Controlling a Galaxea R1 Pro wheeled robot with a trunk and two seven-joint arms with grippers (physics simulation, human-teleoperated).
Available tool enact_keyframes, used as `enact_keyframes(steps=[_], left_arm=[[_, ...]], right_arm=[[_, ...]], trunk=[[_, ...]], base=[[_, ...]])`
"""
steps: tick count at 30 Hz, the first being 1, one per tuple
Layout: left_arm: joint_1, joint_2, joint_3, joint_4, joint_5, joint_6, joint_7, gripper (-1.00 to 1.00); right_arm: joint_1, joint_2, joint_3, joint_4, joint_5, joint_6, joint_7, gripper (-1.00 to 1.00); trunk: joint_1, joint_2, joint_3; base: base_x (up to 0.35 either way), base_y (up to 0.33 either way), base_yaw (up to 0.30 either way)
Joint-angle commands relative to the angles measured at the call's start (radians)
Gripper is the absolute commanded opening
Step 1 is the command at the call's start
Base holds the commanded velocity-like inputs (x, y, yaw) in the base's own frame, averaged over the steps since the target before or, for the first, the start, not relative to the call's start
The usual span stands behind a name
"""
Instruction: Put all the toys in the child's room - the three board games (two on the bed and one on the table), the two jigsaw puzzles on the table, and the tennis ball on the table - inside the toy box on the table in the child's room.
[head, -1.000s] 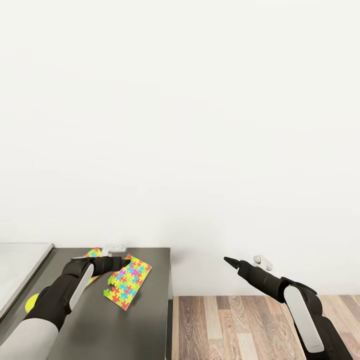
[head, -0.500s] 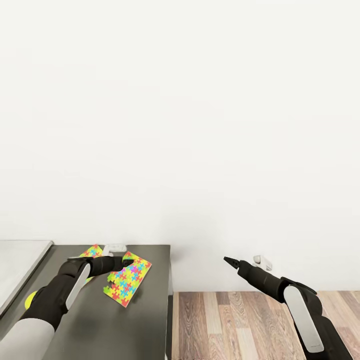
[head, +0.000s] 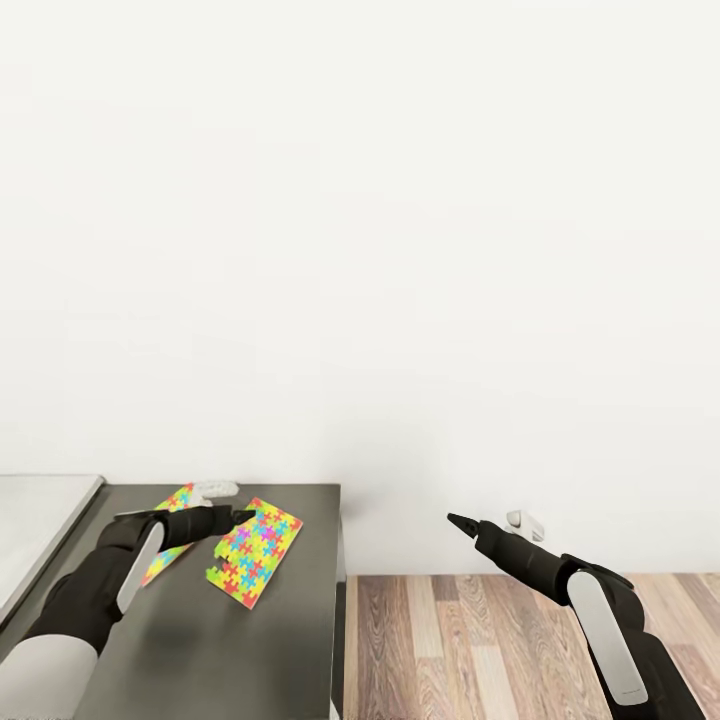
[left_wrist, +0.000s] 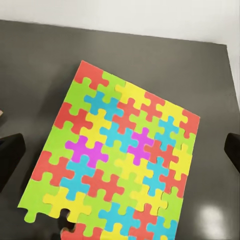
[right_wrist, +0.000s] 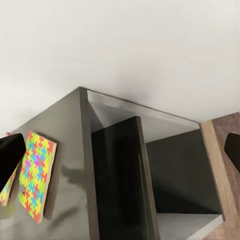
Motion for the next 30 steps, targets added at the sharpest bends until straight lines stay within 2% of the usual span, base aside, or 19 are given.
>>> enact_keyframes(steps=[1, 8, 12, 19, 23, 27, 30], left_arm=[[-0.002, -0.001, 0.007, -0.001, 0.005, 0.008, -0.003, 1.0], [-0.003, -0.005, 0.016, 0.001, 0.005, 0.011, -0.001, 1.0], [-0.026, -0.008, 0.017, 0.024, 0.003, 0.009, 0.005, 1.0], [-0.149, -0.012, 0.016, 0.159, 0.0, 0.006, 0.052, 1.0], [-0.233, -0.016, 0.012, 0.242, -0.002, -0.019, 0.098, 1.0], [-0.265, -0.029, 0.009, 0.267, -0.002, -0.041, 0.145, 1.0], [-0.276, -0.051, 0.006, 0.275, -0.003, -0.049, 0.189, 1.0]], right_arm=[[-0.001, 0.0, -0.002, 0.0, 0.006, 0.005, 0.007, 1.0], [-0.001, -0.004, -0.002, 0.0, 0.005, 0.005, 0.008, 1.0], [-0.001, -0.004, -0.002, 0.0, 0.002, 0.005, 0.008, 1.0], [-0.001, -0.001, -0.001, 0.0, 0.005, 0.005, 0.008, 1.0], [-0.001, -0.003, -0.001, 0.0, 0.004, 0.005, 0.008, 1.0], [-0.001, -0.001, -0.001, 0.0, 0.005, 0.005, 0.008, 1.0], [-0.001, -0.001, -0.002, 0.0, 0.005, 0.005, 0.008, 1.0]], trunk=[[0.0, -0.002, -0.004], [0.0, -0.002, -0.015], [0.0, -0.002, -0.022], [0.0, -0.002, -0.033], [0.0, -0.002, -0.04], [0.0, -0.002, -0.046], [0.0, -0.002, -0.051]], base=[[0.0, 0.0, 0.0], [0.0, 0.0, 0.0], [0.0, 0.0, 0.0], [0.0, 0.0, 0.0], [0.0, 0.0, 0.0], [0.0, 0.0, 0.0], [0.0, 0.0, 0.0]])
